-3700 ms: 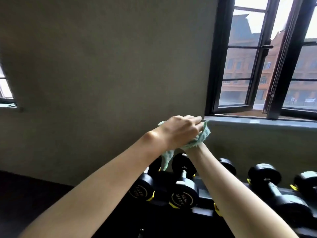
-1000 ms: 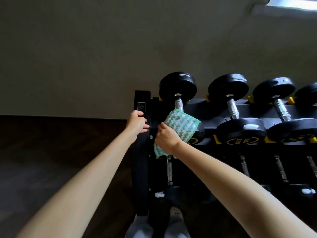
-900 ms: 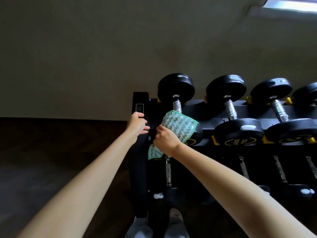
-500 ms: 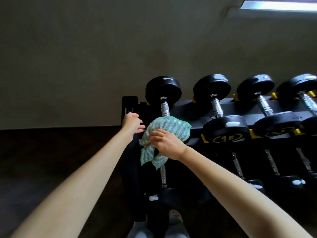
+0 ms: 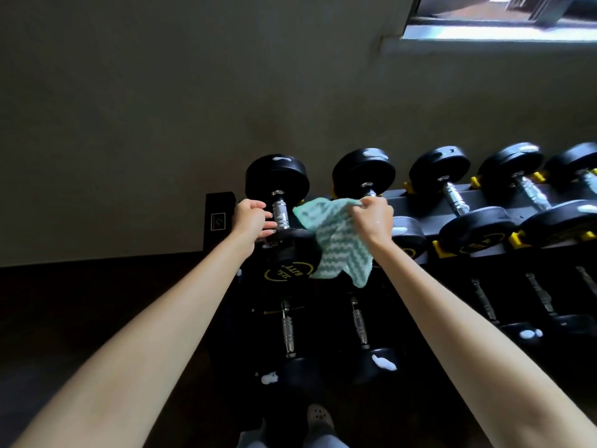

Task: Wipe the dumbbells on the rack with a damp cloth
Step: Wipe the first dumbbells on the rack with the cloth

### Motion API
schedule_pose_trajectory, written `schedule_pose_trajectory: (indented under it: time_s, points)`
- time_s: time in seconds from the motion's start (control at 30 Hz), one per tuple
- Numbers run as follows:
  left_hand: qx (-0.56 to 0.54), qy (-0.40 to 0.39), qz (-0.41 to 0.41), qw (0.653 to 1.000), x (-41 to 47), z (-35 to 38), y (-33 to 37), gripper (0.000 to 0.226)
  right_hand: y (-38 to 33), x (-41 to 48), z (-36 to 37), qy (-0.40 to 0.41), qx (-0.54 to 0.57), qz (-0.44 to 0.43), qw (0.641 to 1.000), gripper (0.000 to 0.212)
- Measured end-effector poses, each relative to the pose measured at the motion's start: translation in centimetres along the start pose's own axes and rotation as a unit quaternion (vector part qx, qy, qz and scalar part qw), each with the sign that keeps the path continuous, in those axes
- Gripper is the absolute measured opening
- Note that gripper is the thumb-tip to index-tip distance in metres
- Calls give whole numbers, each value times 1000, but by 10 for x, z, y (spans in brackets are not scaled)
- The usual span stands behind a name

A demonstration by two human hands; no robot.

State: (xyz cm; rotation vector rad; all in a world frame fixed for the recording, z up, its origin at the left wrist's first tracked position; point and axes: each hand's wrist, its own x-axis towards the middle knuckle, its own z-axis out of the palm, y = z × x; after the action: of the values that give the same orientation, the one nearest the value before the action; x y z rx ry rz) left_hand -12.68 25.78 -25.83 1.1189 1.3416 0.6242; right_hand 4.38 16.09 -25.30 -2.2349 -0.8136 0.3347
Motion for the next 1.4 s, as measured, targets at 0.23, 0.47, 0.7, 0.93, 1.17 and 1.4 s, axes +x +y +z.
schedule_pose_trajectory:
  time_s: [0.23, 0.47, 0.7, 0.93, 1.17, 1.4]
  points:
    - [-35, 65, 9, 997, 3, -8, 1, 27, -2, -13, 17, 13, 50, 15, 999, 22]
    - [-34, 99, -11, 994, 11, -27, -14, 28, 0, -34, 48, -158, 234, 151, 947, 33]
    - [-40, 108, -18, 993, 15, -30, -24, 31, 13, -48, 70, -205, 240, 64, 947, 20]
    - [-38, 118, -37, 992, 21, -41, -35, 32, 43, -48, 97, -223, 331, 220, 890, 34]
    - [-50, 112, -56, 991, 23, -44, -43, 32, 8, -54, 91, -180, 260, 25, 948, 33]
    - [-42, 98, -57, 993, 25, -39, -47, 32, 15, -50, 87, -210, 148, -112, 960, 39]
